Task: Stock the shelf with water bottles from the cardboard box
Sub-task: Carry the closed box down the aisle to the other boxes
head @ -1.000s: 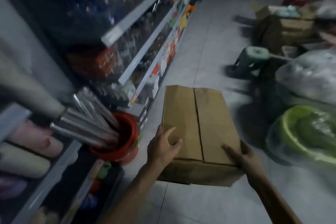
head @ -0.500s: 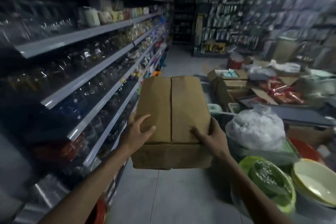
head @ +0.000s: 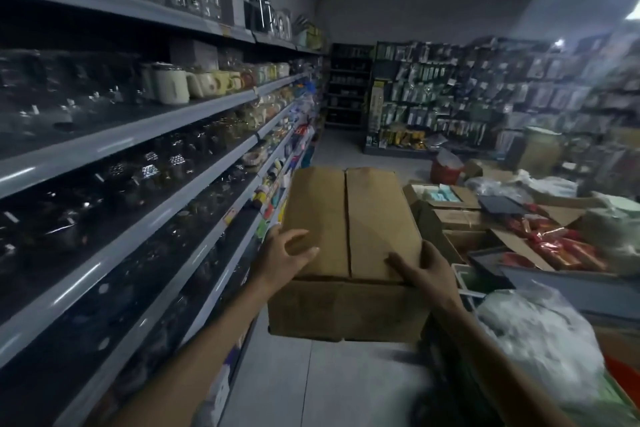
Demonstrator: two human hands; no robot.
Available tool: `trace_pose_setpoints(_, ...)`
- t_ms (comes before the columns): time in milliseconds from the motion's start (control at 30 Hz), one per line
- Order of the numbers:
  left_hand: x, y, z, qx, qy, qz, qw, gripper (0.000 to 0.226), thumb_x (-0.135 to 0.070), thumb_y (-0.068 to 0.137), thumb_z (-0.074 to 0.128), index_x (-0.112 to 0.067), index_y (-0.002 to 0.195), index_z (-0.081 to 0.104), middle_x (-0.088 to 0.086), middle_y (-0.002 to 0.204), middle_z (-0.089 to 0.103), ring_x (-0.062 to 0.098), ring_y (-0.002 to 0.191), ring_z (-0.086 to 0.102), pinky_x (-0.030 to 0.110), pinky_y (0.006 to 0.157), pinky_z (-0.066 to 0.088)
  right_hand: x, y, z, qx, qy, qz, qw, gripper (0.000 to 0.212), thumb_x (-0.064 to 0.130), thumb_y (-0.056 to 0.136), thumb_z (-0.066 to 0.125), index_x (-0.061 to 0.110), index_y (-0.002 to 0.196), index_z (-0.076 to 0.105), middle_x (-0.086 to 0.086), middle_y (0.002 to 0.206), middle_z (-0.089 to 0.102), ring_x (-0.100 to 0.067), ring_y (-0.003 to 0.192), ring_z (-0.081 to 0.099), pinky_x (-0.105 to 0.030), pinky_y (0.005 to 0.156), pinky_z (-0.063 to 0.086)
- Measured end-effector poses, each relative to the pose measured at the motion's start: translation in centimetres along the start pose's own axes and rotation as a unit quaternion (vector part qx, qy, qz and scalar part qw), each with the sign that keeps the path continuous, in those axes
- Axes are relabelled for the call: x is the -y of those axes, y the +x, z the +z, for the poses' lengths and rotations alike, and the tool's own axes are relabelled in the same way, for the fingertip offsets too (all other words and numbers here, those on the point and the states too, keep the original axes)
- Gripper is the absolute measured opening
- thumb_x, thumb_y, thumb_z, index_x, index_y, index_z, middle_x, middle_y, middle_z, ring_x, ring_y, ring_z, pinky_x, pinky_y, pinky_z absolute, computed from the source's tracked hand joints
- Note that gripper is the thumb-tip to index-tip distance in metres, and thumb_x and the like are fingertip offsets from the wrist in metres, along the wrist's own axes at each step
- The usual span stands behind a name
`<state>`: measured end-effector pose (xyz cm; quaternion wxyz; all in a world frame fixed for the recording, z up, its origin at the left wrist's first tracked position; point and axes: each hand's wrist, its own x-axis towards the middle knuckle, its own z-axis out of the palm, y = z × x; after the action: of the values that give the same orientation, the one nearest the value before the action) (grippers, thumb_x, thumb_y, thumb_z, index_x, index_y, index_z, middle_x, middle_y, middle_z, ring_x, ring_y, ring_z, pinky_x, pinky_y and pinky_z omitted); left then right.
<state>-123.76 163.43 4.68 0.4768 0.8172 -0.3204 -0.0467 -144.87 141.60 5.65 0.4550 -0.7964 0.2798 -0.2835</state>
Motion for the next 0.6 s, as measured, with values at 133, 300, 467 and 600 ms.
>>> trace_pose_setpoints(133, 0.6, 8.2, 0.8, 0.015, -0.007, 0.015, 1.000, 0.054, -0.060, 0.076, 0.074, -0.036, 0.125, 0.065, 0.001, 0.158, 0.030, 0.024, 0.148, 0.031, 0.044, 0.116, 0.036, 0.0, 7.0, 1.2, -0.004, 0.004, 0.004, 1.000, 0.064, 0.050, 0.084, 0.078, 0.025, 0.135, 0.050, 0.006, 0.123, 0.060, 0.000, 0.096, 0.057, -0.017, 0.069, 0.043)
trace_pose_setpoints(300, 2.6, 19.1, 4.7, 0.036, 0.014, 0.013, 0.999, 0.047, -0.052, 0.084, 0.074, -0.033, 0.127, 0.065, 0.004, 0.148, 0.039, 0.026, 0.140, 0.041, 0.034, 0.107, 0.039, -3.4, 17.6, 2.2, -0.012, -0.017, 0.021, 1.000, 0.083, 0.070, 0.073, 0.078, 0.027, 0.139, 0.052, 0.005, 0.127, 0.064, -0.012, 0.106, 0.064, -0.026, 0.080, 0.053)
trace_pose_setpoints(467, 5.8, 29.6, 10.6, 0.067, 0.016, -0.002, 0.998, 0.044, -0.050, 0.083, 0.076, -0.031, 0.123, 0.068, -0.002, 0.129, 0.049, 0.017, 0.122, 0.056, 0.031, 0.100, 0.048, -8.9, 27.8, 3.8, -0.010, -0.025, 0.041, 0.999, 0.077, 0.067, 0.076, 0.077, 0.023, 0.137, 0.055, 0.004, 0.124, 0.066, -0.006, 0.100, 0.064, -0.018, 0.072, 0.046)
trace_pose_setpoints(600, 6.6, 38.9, 14.7, 0.080, 0.027, -0.022, 0.996, 0.044, -0.051, 0.083, 0.075, -0.032, 0.122, 0.068, -0.003, 0.129, 0.049, 0.017, 0.121, 0.056, 0.037, 0.103, 0.051, -12.4, 38.0, 4.6, 0.004, -0.015, 0.061, 0.998, 0.077, 0.070, 0.076, 0.075, 0.024, 0.134, 0.055, 0.008, 0.121, 0.064, -0.003, 0.099, 0.062, -0.018, 0.073, 0.046)
